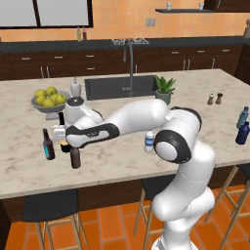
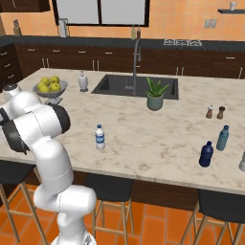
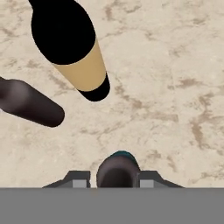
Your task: Move the plastic bottles in the middle to the plastics group, and the glass bottles in the middle to the glass group.
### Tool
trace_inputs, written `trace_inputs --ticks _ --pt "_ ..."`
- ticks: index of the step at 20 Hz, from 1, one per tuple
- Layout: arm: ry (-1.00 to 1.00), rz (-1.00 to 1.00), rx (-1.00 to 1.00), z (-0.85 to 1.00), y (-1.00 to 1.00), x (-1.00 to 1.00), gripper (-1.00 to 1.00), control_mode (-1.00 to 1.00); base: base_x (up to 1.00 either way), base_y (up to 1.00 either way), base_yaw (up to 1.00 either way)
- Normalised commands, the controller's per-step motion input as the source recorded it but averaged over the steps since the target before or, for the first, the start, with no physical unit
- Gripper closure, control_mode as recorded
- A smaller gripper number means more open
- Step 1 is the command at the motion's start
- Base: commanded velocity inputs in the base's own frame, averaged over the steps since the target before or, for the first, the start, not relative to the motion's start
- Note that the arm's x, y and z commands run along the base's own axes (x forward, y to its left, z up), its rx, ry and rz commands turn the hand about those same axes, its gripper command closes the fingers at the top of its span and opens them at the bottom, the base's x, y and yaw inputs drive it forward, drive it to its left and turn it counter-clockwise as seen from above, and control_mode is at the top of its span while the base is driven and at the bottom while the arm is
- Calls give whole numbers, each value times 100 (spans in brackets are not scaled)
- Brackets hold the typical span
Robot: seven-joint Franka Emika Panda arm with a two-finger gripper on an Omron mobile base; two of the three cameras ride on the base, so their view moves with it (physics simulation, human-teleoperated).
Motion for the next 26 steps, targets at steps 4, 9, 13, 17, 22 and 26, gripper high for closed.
trace_inputs --ticks 4,9,13,17,22,26 --pt "-4 5 0 0 -15 0 -100 -100 0 0 0" --pt "-14 7 3 30 -12 -2 -100 -100 0 0 0" --pt "-19 5 7 50 -27 -8 -100 -100 0 0 0" --pt "-4 0 9 30 -80 -28 -100 -100 0 0 0" --pt "0 1 8 8 -98 -39 -100 -100 0 0 0" --pt "7 2 1 19 -93 -27 -100 -100 0 0 0"
